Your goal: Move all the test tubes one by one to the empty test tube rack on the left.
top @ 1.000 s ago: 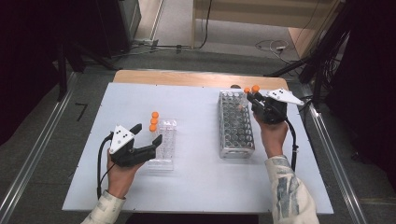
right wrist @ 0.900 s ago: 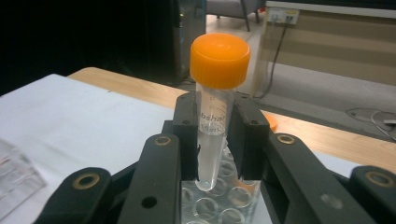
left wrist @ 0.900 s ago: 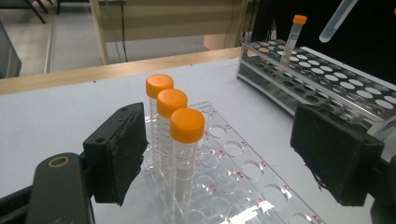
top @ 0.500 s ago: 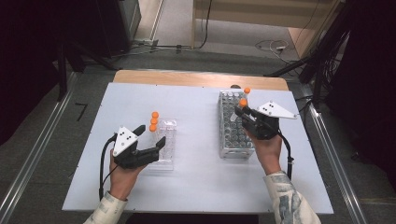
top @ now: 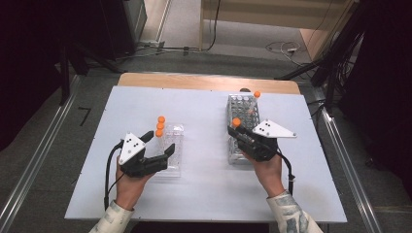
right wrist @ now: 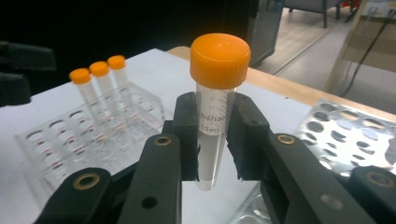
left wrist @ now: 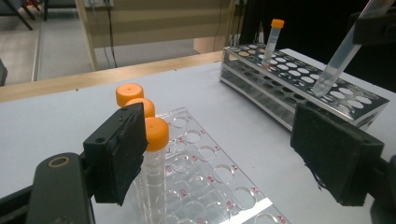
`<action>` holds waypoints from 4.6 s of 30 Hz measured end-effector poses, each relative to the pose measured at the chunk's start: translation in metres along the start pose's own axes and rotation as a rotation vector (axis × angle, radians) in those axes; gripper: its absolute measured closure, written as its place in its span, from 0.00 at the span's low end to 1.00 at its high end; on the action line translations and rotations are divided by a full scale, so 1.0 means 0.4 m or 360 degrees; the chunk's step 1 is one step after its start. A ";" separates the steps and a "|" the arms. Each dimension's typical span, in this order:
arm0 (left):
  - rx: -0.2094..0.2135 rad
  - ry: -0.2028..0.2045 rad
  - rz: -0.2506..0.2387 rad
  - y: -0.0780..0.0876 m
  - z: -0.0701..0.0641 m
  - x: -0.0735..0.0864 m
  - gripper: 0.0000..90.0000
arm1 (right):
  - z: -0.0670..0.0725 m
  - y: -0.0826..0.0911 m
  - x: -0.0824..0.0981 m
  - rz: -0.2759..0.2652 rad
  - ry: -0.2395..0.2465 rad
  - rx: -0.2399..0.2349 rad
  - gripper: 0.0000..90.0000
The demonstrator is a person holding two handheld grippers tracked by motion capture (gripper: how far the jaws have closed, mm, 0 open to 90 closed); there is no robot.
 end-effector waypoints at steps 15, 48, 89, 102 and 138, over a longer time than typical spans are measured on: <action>0.0042 -0.0016 0.0013 0.001 -0.024 0.003 0.21 | 0.109 -0.027 0.010 0.0027 0.0093 -0.0145 0.80; 0.0340 -0.0168 0.0113 -0.036 -0.161 0.049 0.50 | 0.261 -0.094 0.035 0.0152 0.0242 -0.0437 0.80; 0.0347 -0.0145 0.0048 -0.015 -0.155 0.019 0.78 | 0.251 -0.091 0.032 0.0147 0.0142 -0.0447 0.30; 0.0268 -0.0065 -0.0073 0.024 -0.098 -0.041 0.78 | 0.229 -0.079 0.028 0.0135 0.0128 -0.0405 0.27; -0.0082 -0.0032 -0.0134 0.002 0.047 -0.033 0.78 | 0.216 -0.076 0.031 0.0152 0.0107 -0.0375 0.29</action>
Point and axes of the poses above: each handheld gripper's, and its own axes: y roughly backward along the jaws, x roughly out of its underside, z roughly to its left, the point moved 4 cm from there along -y, roughly forward along the jaws, and after that the axes turned 15 degrees about y, right-handed, at the moved point
